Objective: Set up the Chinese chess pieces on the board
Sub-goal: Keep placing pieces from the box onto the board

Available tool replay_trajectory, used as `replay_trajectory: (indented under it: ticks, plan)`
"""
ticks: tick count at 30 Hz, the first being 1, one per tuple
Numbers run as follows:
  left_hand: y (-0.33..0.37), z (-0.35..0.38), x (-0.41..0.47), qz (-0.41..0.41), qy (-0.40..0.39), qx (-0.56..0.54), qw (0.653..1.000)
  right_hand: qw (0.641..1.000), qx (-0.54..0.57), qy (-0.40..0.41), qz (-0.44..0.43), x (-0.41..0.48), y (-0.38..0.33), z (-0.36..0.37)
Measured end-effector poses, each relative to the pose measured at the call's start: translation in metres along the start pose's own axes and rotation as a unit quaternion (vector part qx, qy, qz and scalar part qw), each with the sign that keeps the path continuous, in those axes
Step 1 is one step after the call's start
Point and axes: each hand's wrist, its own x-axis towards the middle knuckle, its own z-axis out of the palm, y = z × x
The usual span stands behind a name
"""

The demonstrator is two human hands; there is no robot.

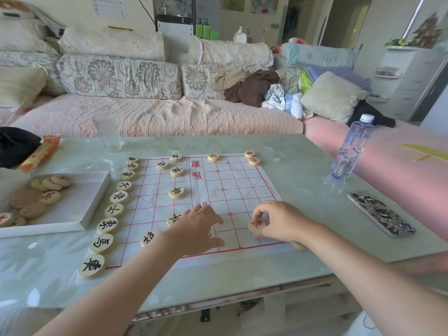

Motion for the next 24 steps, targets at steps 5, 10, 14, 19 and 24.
replay_trajectory:
  ticks: [5,10,14,19,24]
  plan:
    - [0.000,-0.002,-0.003,0.000,0.019,-0.003,1.000,1.000,-0.004,0.000,-0.006,0.004,-0.005,-0.002]
    - [-0.011,-0.013,-0.007,-0.005,0.077,-0.035,0.996,0.999,0.017,0.028,-0.044,0.013,-0.032,-0.001]
    - [-0.032,-0.031,-0.013,-0.050,0.130,-0.068,0.988,0.994,0.065,0.028,-0.083,0.029,-0.070,0.005]
    - [-0.074,-0.062,-0.033,-0.117,0.171,-0.055,0.977,0.986,0.116,0.020,-0.119,0.060,-0.130,0.019]
    - [-0.132,-0.082,-0.064,-0.211,0.188,-0.061,0.957,0.980,0.134,-0.007,-0.147,0.092,-0.196,0.040]
